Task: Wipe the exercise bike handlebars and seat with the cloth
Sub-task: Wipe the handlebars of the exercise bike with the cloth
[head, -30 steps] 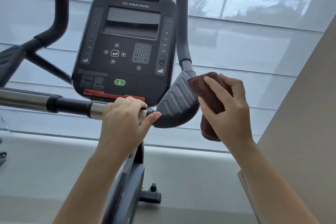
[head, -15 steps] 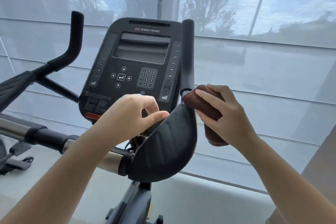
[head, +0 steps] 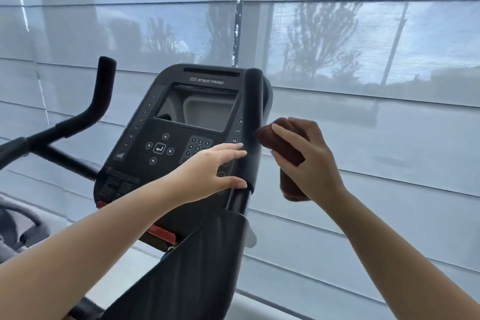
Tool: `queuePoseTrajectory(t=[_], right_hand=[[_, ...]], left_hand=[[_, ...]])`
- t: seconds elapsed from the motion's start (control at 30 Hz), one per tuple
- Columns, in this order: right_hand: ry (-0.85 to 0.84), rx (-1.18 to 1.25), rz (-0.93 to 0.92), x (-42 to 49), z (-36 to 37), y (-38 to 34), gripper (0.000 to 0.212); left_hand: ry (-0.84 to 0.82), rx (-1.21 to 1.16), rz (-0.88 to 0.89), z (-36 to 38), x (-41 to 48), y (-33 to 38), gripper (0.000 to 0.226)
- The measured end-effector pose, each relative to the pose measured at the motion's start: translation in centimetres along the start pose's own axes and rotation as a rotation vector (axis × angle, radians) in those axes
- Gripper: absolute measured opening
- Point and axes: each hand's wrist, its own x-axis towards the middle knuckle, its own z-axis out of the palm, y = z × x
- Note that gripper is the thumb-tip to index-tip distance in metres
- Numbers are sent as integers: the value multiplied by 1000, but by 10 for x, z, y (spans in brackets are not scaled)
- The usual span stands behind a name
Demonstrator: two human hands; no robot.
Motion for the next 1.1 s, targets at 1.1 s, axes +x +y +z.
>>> queuePoseTrajectory(t=[1.1], right_hand=[[60,351,37,-22,58,24,42]], left_hand=[[198,-81,22,13,-6,-3,52]])
